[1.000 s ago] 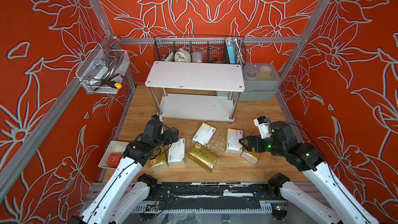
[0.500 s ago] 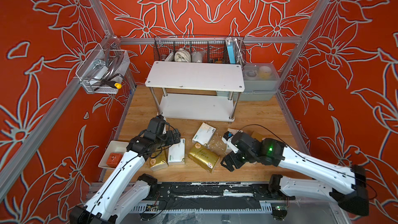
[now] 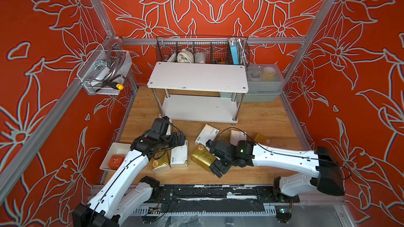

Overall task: Place the tissue boxes on the shelf by color
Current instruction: Pick up the box of tissues from the center of the board.

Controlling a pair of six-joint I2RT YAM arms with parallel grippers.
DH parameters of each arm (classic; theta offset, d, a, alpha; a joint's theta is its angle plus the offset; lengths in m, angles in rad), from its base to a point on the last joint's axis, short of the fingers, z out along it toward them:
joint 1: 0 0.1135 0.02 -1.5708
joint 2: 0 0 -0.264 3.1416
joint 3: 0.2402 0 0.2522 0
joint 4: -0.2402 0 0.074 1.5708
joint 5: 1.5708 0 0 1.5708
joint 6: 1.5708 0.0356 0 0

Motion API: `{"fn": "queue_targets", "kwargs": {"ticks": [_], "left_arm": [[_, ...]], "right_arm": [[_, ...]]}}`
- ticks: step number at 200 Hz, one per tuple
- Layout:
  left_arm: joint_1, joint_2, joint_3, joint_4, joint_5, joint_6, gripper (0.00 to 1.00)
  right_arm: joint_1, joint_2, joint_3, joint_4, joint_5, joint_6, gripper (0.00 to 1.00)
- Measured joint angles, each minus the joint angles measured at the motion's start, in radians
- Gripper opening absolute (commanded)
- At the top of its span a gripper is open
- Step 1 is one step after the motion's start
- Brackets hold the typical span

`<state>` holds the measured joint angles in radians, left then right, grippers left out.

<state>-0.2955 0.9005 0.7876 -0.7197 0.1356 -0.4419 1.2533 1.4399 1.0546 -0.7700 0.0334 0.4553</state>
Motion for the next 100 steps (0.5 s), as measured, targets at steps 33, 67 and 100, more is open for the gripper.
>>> {"fn": "queue_targets", "kwargs": {"ticks": [33,67,100], "left_arm": [[0.0,-0.001,0.0,0.006,0.0,0.007,0.98],[0.0,-0.009,0.0,0.01,-0.002,0.008,0.98],[0.0,-0.021,0.0,0.011,-0.002,0.008,0.98]], "right_arm": [[0.0,0.055,0.018,0.021,0.0,-0.017,0.99],[0.0,0.108,0.029,0.046,0.0,-0.032,0.99],[0.0,0.157,0.03,0.072,0.0,-0.045,0.99]]}}
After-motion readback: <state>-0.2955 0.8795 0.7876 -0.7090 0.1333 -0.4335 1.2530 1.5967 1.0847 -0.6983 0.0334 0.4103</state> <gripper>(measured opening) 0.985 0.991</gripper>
